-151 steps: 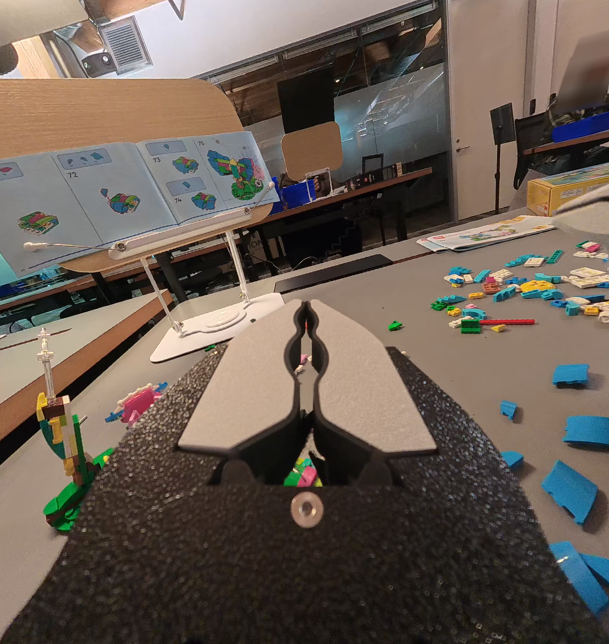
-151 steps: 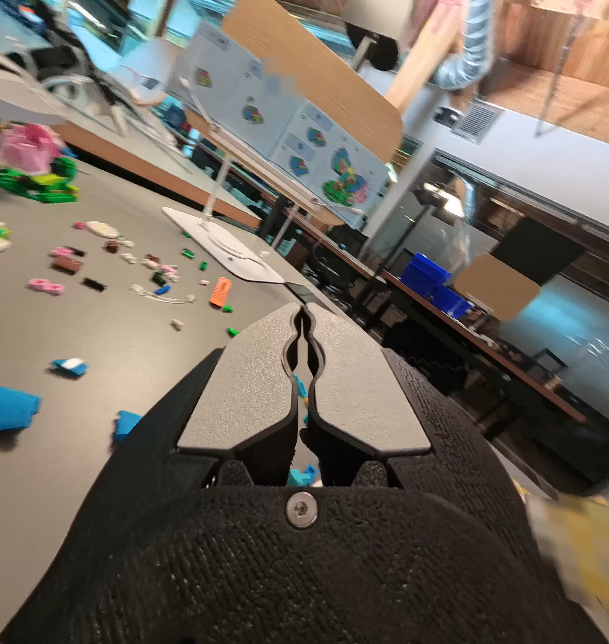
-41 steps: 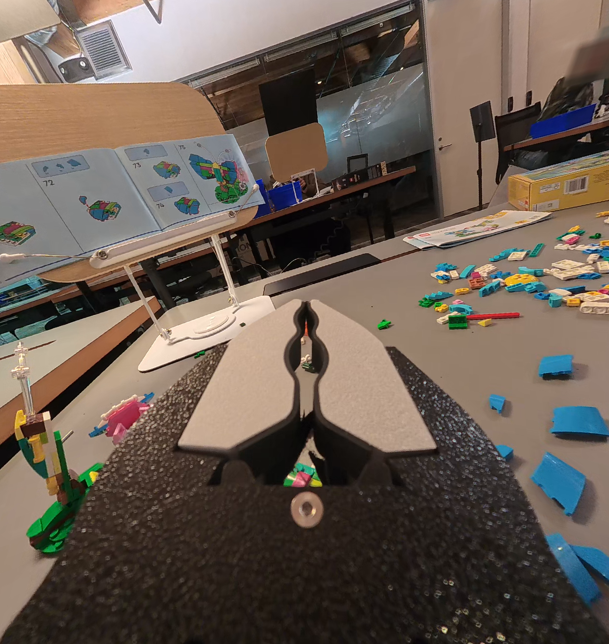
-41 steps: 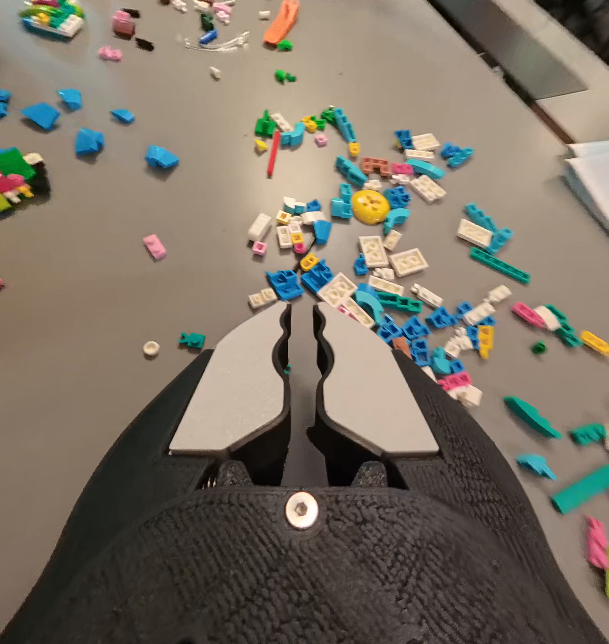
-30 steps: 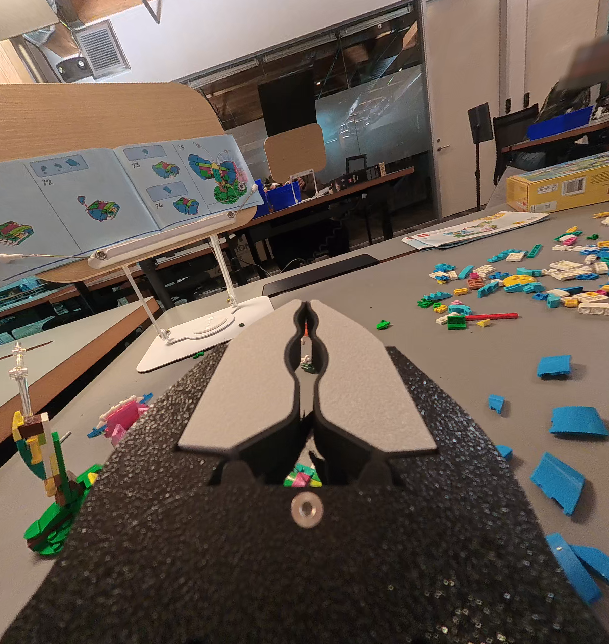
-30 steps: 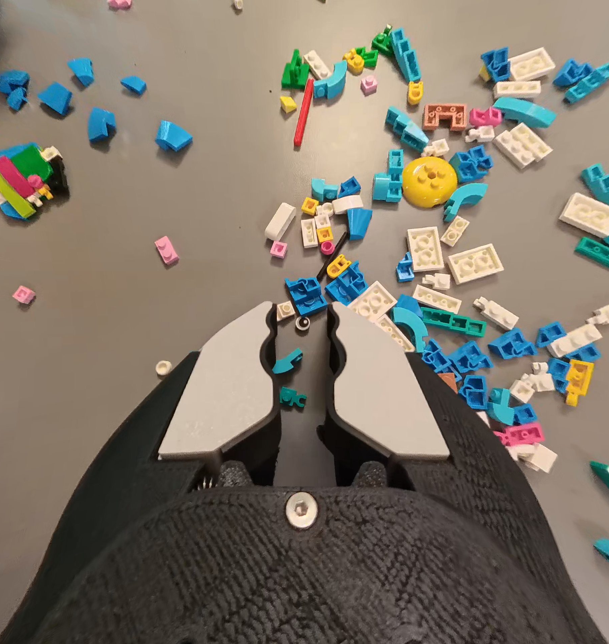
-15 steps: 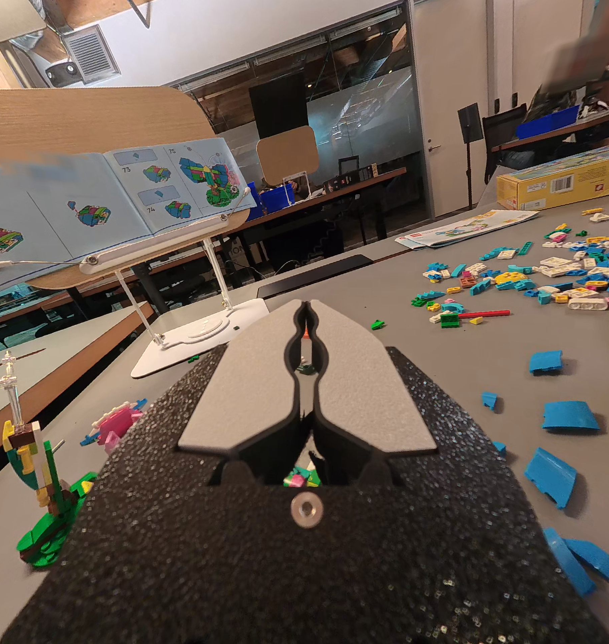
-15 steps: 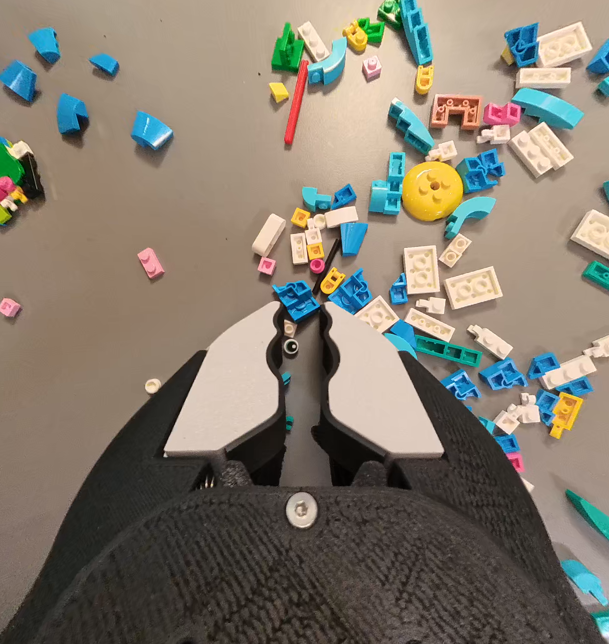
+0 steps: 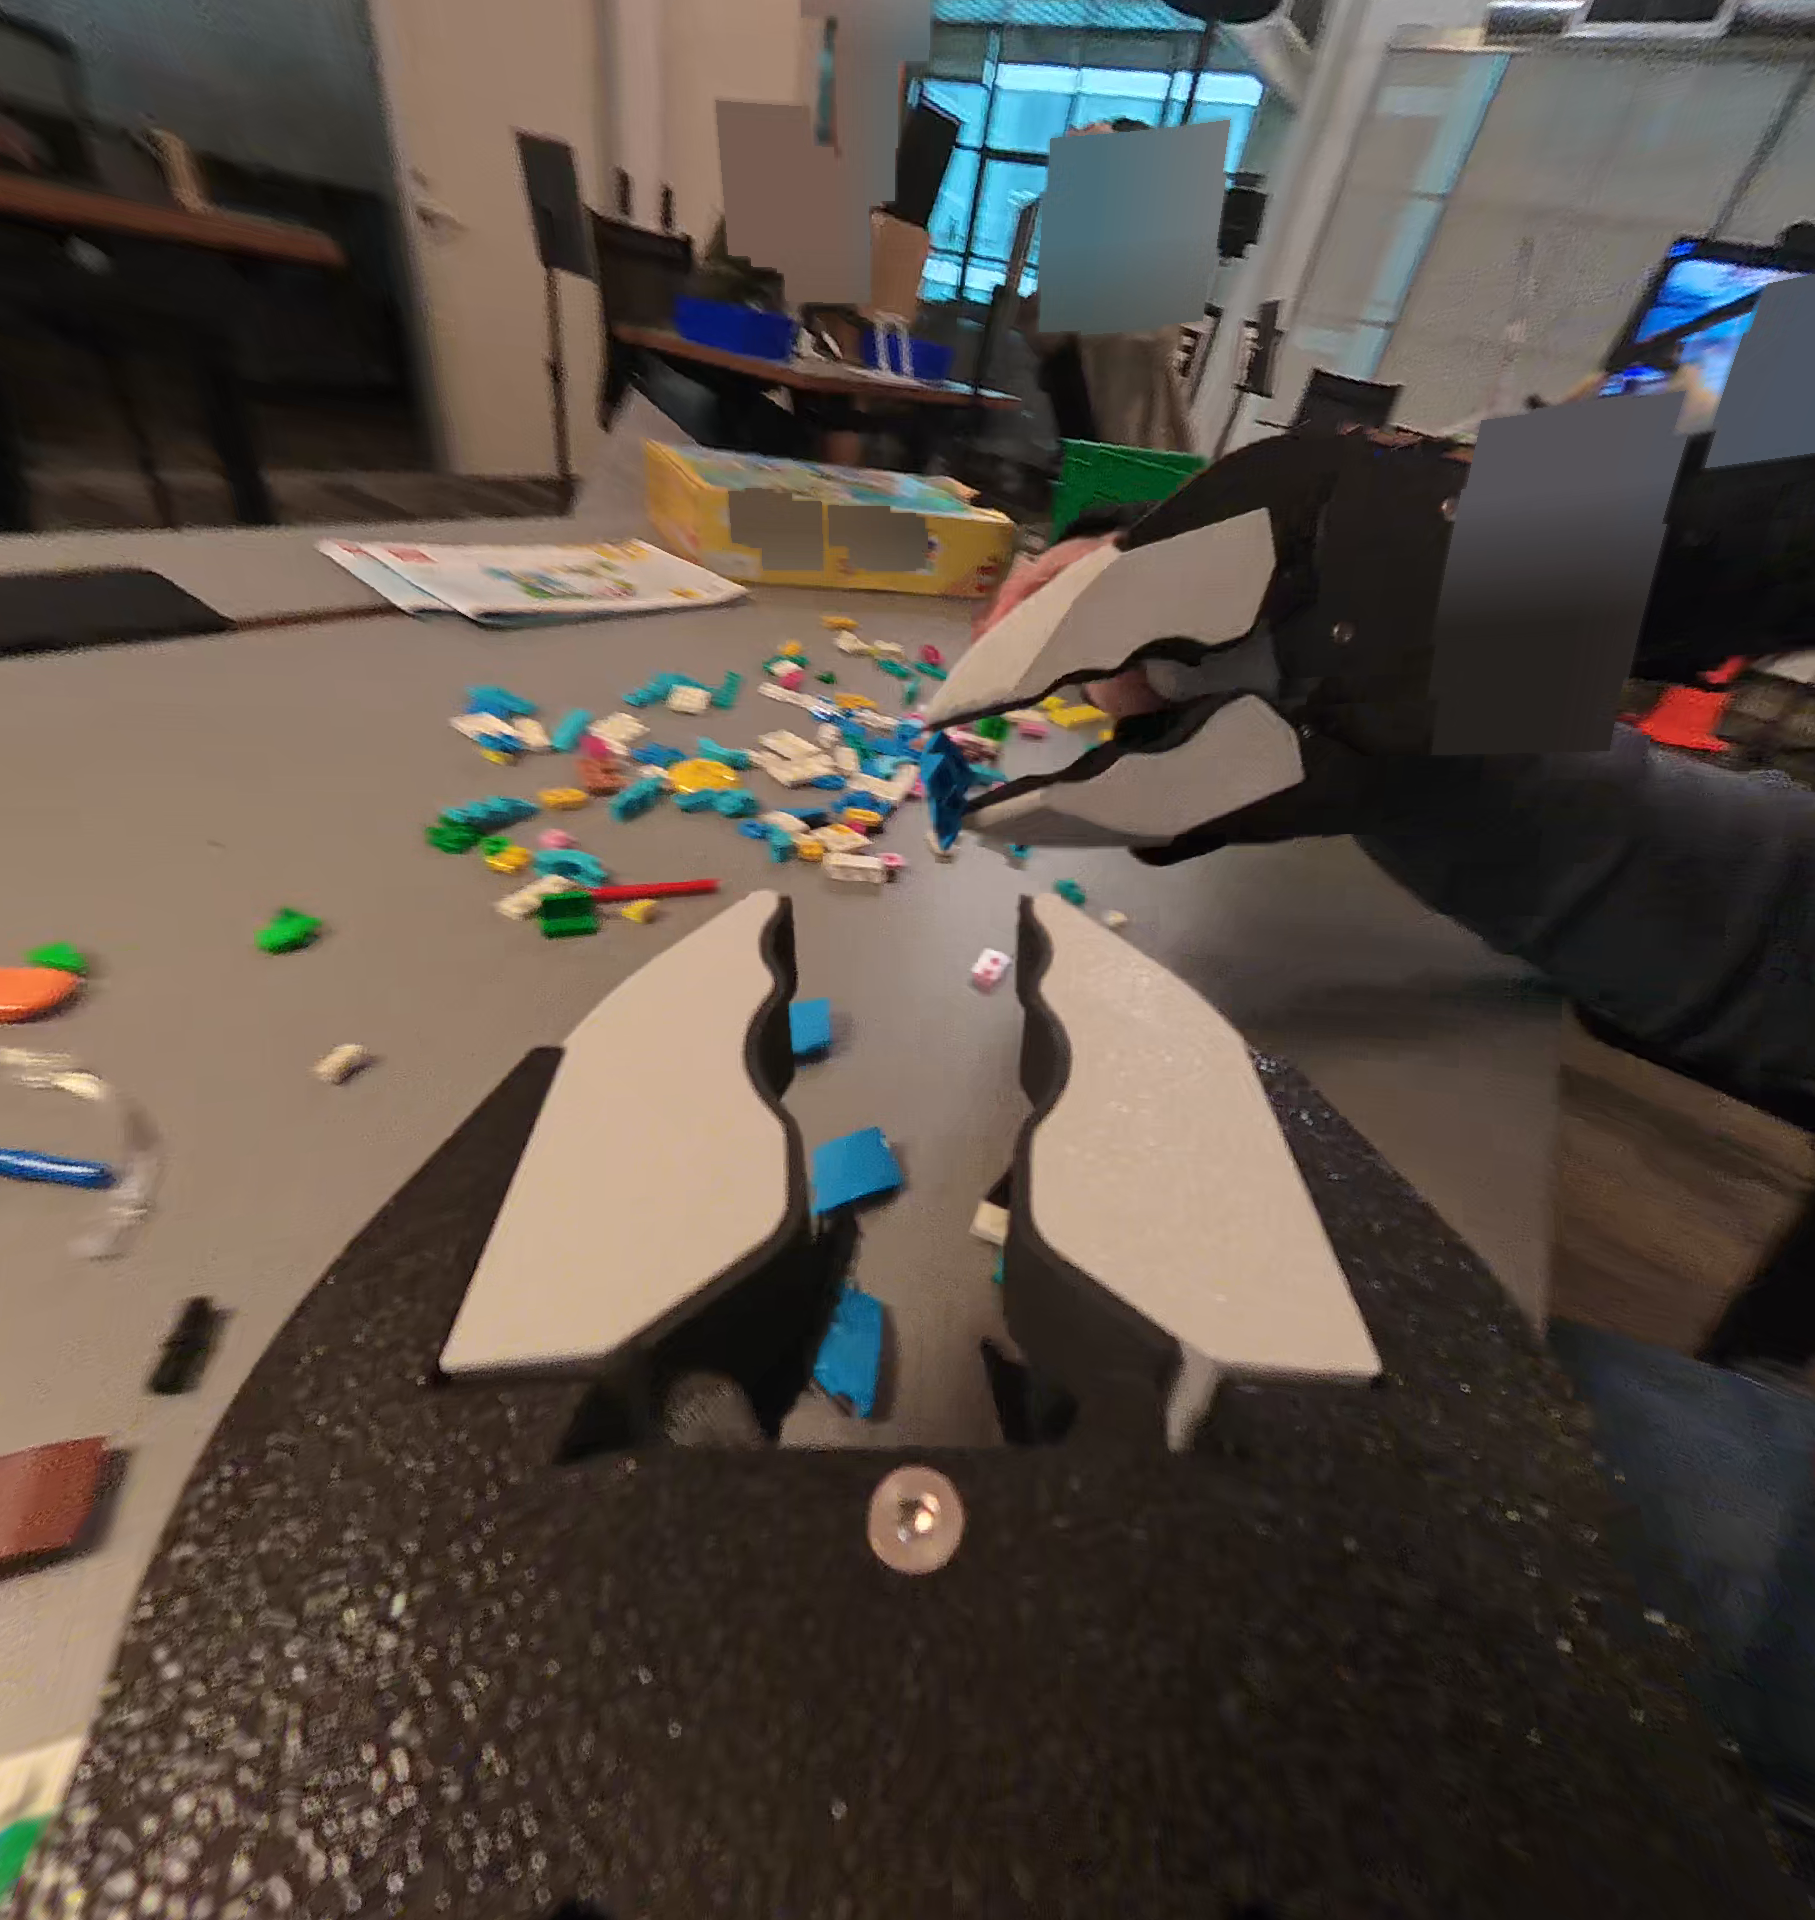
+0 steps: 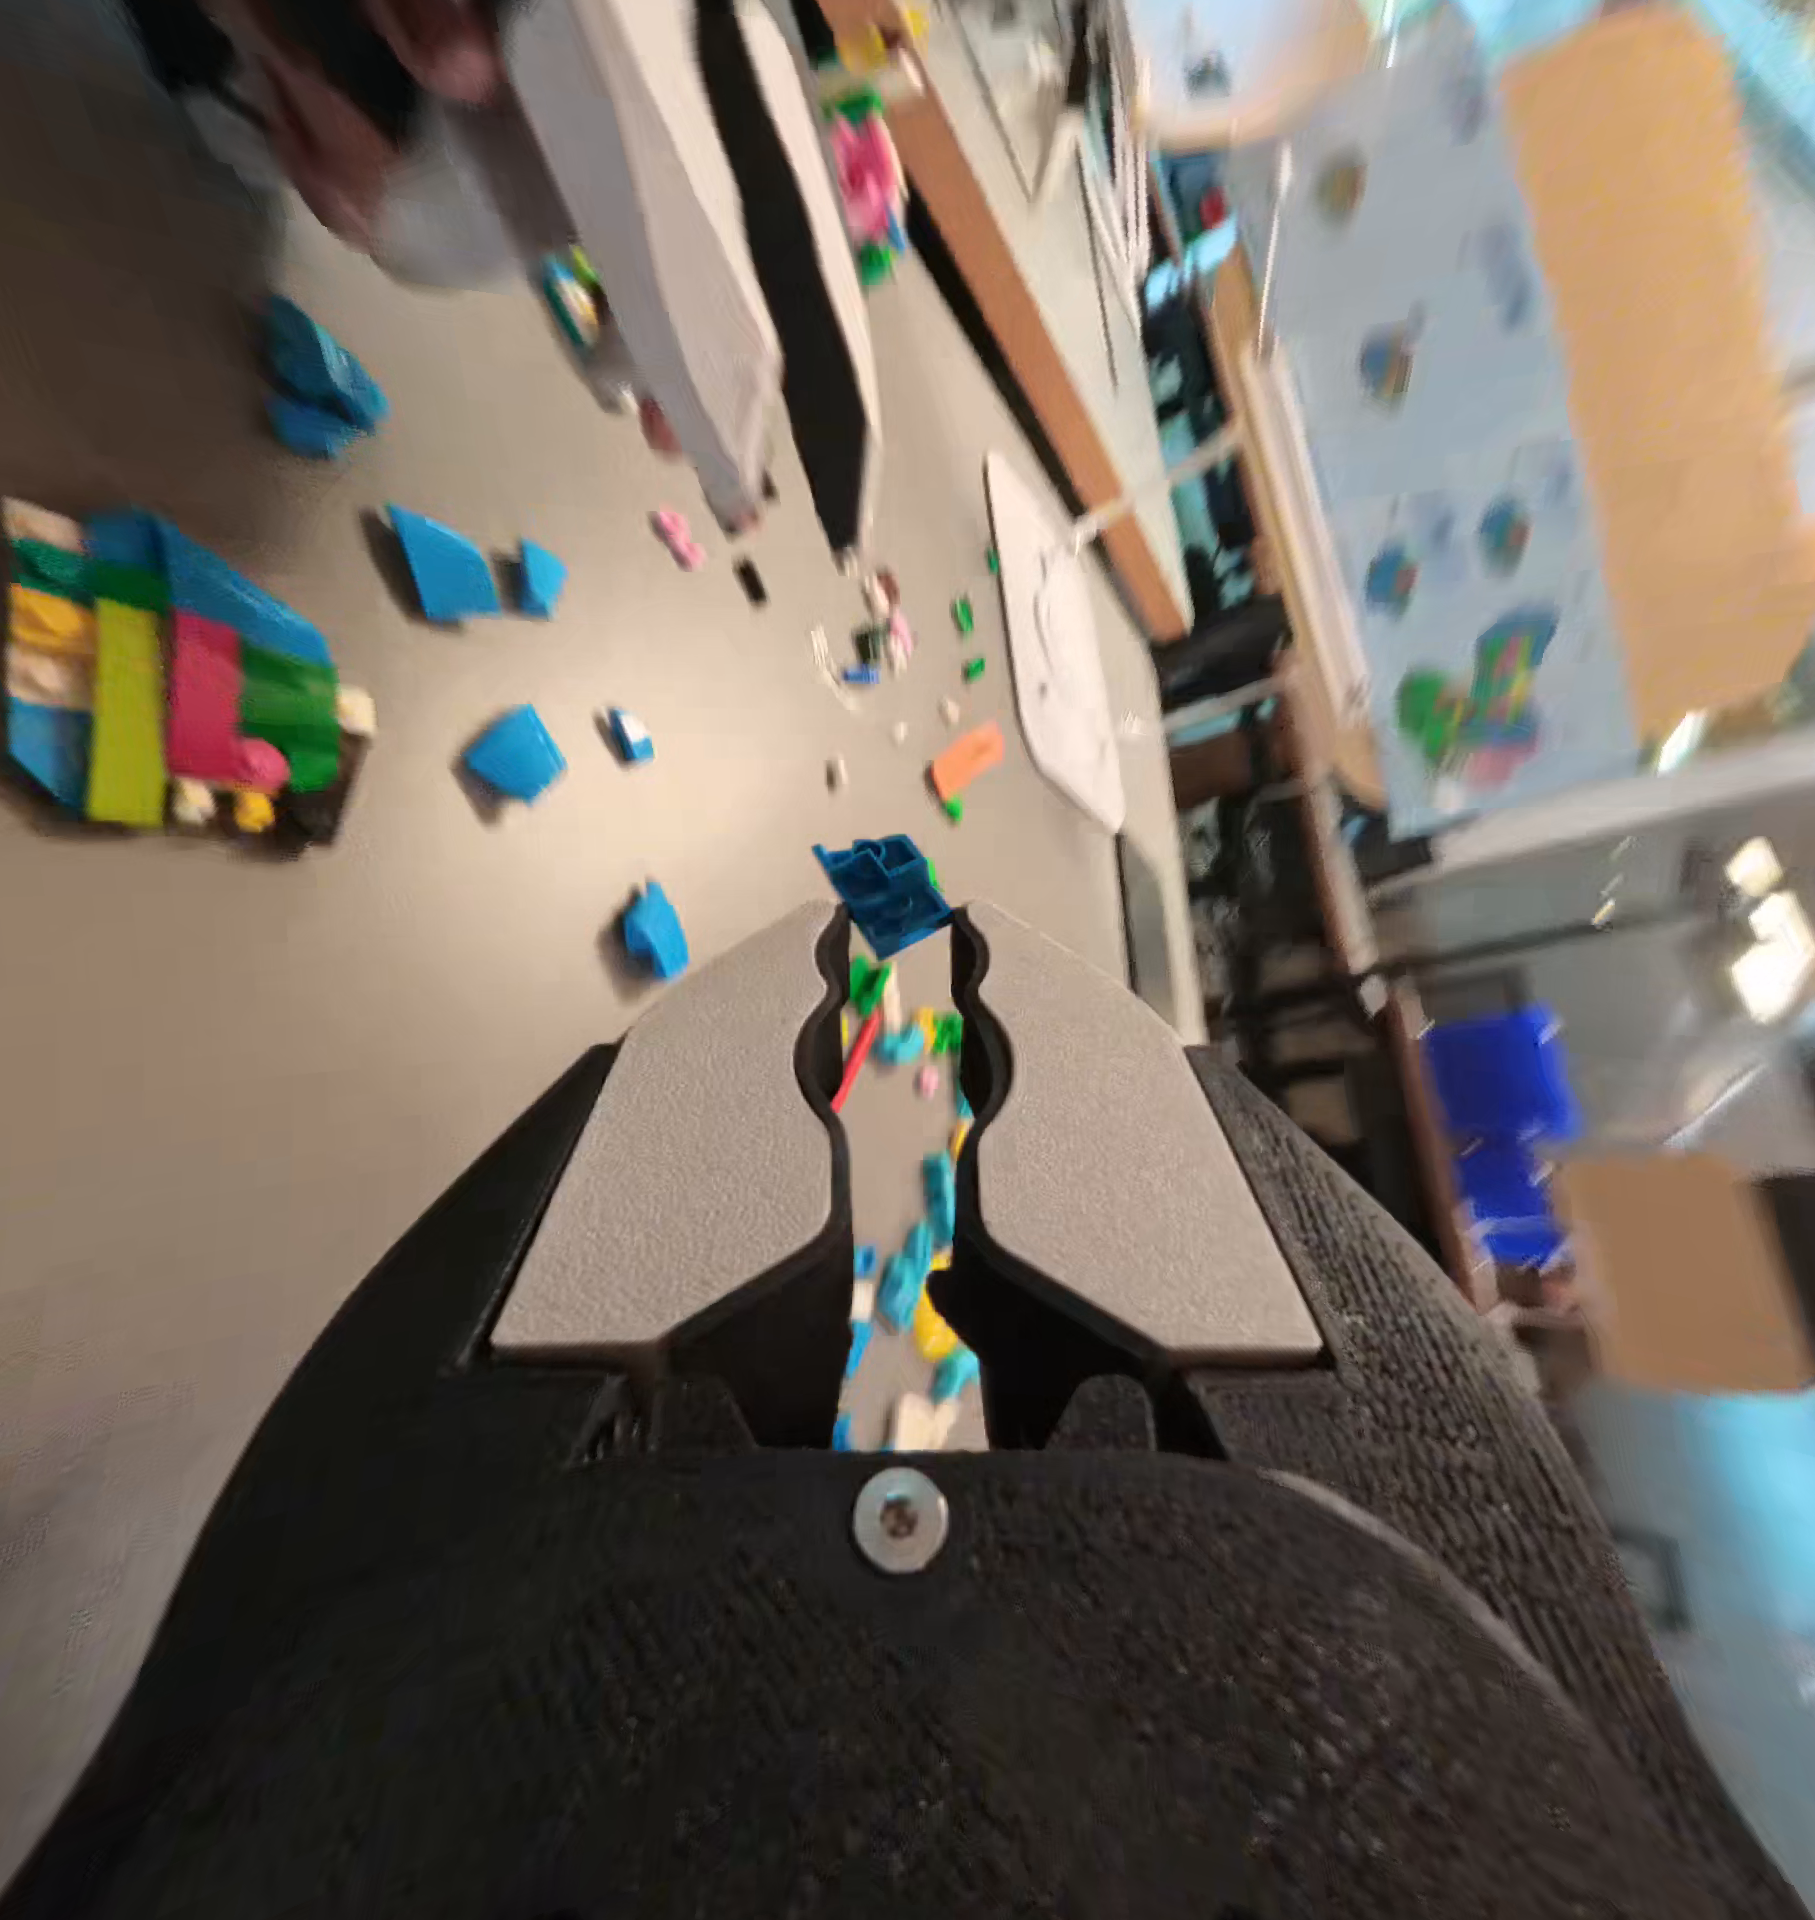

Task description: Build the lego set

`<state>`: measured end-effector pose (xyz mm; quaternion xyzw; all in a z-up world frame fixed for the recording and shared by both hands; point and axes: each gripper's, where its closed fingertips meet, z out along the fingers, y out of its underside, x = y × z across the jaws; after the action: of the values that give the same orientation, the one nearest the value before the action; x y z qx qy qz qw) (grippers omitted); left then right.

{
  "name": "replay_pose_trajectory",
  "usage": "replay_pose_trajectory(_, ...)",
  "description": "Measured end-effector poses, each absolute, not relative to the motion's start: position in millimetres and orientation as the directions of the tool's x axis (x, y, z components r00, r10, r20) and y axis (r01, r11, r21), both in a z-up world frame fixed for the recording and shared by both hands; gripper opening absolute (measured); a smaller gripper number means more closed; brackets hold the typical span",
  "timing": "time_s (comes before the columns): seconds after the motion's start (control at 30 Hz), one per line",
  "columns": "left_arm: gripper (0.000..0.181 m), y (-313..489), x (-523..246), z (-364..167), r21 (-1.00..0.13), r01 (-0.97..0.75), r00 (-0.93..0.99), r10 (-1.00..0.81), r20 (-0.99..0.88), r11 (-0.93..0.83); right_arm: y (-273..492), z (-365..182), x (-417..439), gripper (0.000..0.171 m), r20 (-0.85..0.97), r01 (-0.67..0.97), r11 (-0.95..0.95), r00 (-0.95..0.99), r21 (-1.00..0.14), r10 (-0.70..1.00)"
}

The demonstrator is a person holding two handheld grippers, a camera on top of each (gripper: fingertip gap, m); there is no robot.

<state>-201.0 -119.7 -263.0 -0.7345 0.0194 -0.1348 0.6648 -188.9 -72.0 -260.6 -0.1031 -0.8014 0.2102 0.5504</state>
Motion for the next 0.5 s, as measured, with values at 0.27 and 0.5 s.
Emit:
replay_pose_trajectory(0.27,0.016,-124,-181,-270,-0.985,0.054,0.943,-0.316,0.103,-0.161,-132,-256,-193,0.017,0.972,-0.288,0.951,-0.231,-0.114,0.047)
replay_pose_trajectory(0.5,0.004,-128,-200,-262,-0.903,-0.429,0.899,-0.113,-0.423,-0.03,-130,-256,-194,0.016,0.751,-0.166,0.799,-0.492,-0.578,0.44)
